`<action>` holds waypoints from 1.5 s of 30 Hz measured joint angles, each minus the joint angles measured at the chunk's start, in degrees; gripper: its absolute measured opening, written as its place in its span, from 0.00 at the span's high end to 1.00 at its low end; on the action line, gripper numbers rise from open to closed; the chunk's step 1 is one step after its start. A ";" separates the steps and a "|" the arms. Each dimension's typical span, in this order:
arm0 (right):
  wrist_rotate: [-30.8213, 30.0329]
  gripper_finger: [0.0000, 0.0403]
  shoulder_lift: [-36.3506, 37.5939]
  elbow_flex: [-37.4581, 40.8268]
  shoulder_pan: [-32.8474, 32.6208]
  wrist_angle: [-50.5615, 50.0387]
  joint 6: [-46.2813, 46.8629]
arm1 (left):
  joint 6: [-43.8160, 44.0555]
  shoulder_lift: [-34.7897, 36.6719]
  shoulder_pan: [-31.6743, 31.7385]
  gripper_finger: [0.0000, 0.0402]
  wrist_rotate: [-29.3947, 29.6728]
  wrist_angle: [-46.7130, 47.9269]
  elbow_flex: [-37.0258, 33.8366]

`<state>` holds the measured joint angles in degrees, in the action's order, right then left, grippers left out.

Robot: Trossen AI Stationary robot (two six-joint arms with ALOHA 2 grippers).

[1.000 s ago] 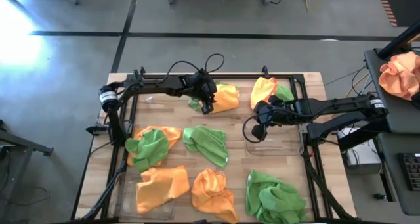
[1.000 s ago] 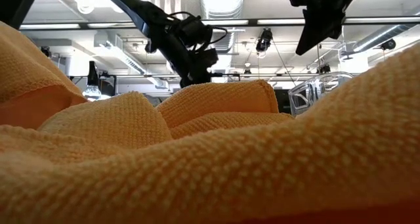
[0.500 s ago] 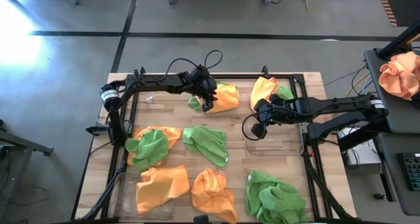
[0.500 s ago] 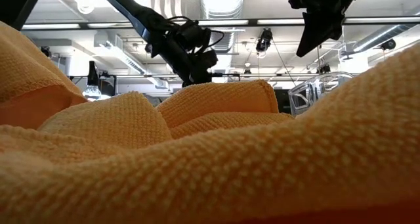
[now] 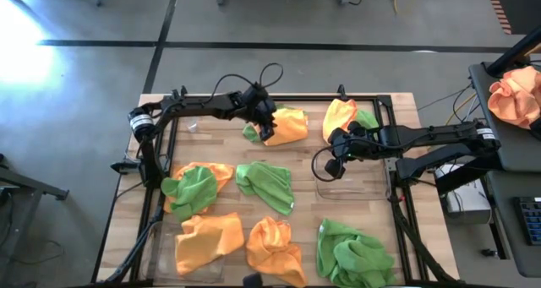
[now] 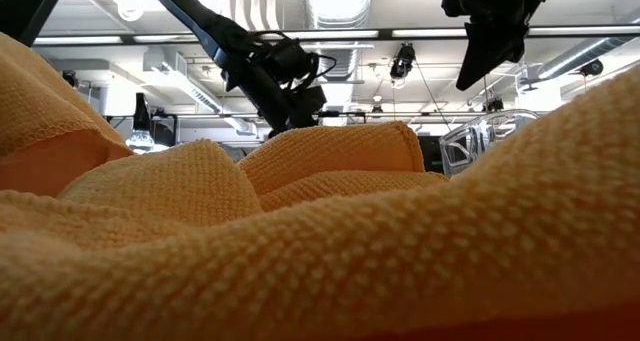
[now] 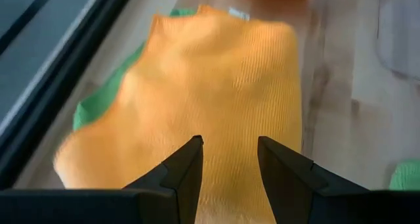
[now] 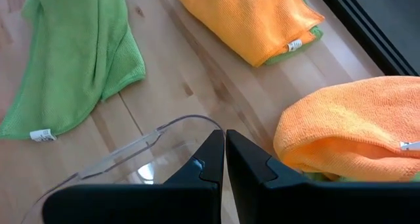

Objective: Sort microfiber towel by color & place in baskets
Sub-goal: Put the top center yellow towel into the left transparent bin

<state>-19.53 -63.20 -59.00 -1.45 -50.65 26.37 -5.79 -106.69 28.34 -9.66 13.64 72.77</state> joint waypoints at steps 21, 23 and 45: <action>0.22 0.97 0.00 0.00 0.00 0.00 -0.42 | 1.86 0.00 0.07 0.66 -1.43 -2.32 -4.15; 0.22 0.97 -0.02 0.00 0.00 0.04 -0.42 | 1.86 0.00 0.07 0.66 -1.43 -3.17 -4.15; 0.20 0.97 0.00 0.00 0.00 0.39 0.02 | 4.88 0.00 0.62 0.66 -1.45 -13.15 -11.85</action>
<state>-19.33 -63.20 -59.00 -1.45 -50.27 26.39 -0.91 -106.69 28.96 -11.11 0.50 60.93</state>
